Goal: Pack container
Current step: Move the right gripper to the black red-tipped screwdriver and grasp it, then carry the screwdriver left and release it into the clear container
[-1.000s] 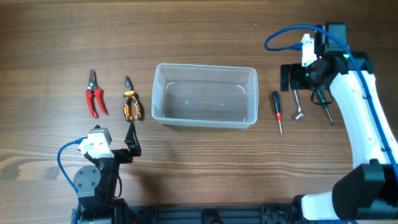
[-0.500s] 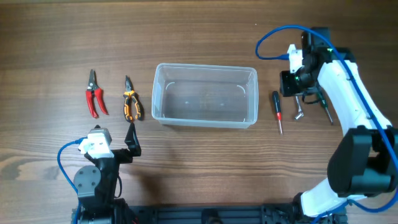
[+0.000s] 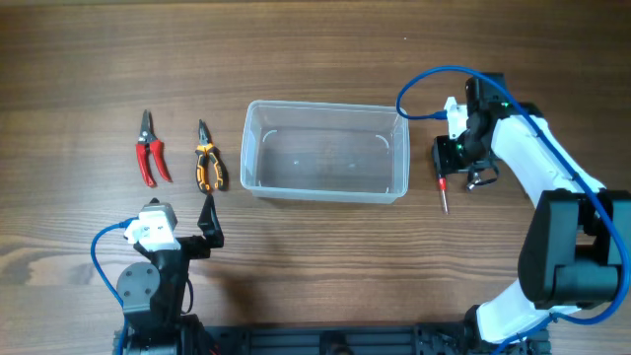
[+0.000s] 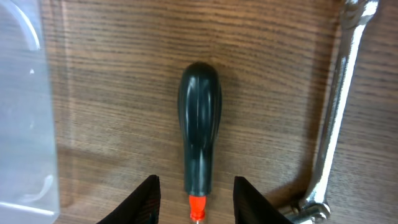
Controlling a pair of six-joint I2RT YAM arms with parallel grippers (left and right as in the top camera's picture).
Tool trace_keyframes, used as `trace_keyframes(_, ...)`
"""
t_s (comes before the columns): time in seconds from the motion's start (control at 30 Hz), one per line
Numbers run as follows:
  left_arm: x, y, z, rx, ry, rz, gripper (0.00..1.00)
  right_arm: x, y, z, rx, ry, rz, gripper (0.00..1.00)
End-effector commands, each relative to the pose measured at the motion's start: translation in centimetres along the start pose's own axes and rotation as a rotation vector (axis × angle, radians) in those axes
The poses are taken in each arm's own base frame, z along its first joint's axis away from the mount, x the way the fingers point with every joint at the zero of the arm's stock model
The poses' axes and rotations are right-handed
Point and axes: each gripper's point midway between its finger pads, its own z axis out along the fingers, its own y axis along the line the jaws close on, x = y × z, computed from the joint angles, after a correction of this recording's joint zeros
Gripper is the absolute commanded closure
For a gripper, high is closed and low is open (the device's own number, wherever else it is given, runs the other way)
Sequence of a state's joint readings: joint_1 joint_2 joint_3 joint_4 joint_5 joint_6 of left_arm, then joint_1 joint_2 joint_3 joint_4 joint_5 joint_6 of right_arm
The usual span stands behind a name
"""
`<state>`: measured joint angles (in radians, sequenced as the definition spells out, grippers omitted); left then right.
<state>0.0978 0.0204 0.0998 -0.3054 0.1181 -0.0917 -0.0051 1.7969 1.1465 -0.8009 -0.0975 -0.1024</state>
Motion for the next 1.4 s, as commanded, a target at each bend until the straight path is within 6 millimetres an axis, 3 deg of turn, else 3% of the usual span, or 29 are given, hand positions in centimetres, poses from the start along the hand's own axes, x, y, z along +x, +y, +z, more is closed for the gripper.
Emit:
trace_keyframes(0.0, 0.1, -0.3, 0.0, 0.017, -0.003, -0.009, 0.00, 1.0, 0.5, 1.6, -0.018, 0.022, 0.016, 0.63)
trace_keyframes(0.27, 0.1, -0.3, 0.0, 0.017, -0.003, -0.009, 0.00, 0.4, 0.4, 2.7, -0.017, 0.002, 0.015, 0.65)
trace_keyframes(0.4, 0.1, -0.3, 0.0, 0.017, -0.003, -0.009, 0.00, 1.2, 0.7, 4.9, -0.016, 0.061, 0.002, 0.65)
trace_keyframes(0.5, 0.1, -0.3, 0.0, 0.017, -0.003, -0.009, 0.00, 1.9, 1.1, 6.6, -0.011, 0.105, -0.015, 0.62)
trace_keyframes(0.63, 0.1, -0.3, 0.0, 0.017, -0.003, -0.009, 0.00, 2.2, 1.1, 6.9, 0.008, 0.120, -0.023, 0.58)
trace_keyframes(0.73, 0.1, -0.3, 0.0, 0.017, -0.003, -0.009, 0.00, 2.2, 0.8, 6.9, 0.029, 0.120, -0.025, 0.66)
trace_keyframes(0.87, 0.1, -0.3, 0.0, 0.017, -0.003, -0.009, 0.00, 2.3, 0.0, 6.9, 0.076, 0.125, 0.040, 0.94)
trace_keyframes(1.0, 0.1, -0.3, 0.0, 0.017, -0.003, -0.009, 0.00, 2.3, -0.2, 6.5, 0.088, 0.134, 0.053, 0.96)
trace_keyframes(1.1, 0.1, -0.3, 0.0, 0.017, -0.003, -0.009, 0.00, 0.4, -0.8, 3.8, 0.135, 0.124, 0.049, 0.96)
trace_keyframes(1.2, 0.1, -0.3, 0.0, 0.017, -0.003, -0.009, 0.00, -3.0, -0.6, -0.6, 0.142, 0.038, 0.047, 0.96)
trace_keyframes(1.3, 0.1, -0.3, 0.0, 0.017, -0.003, -0.009, 0.00, -6.9, 0.0, -7.5, 0.137, -0.138, 0.036, 0.96)
trace_keyframes(1.37, 0.1, -0.3, 0.0, 0.017, -0.003, -0.009, 0.00, -8.7, 4.0, -12.6, -0.032, -0.278, -0.155, 0.96)
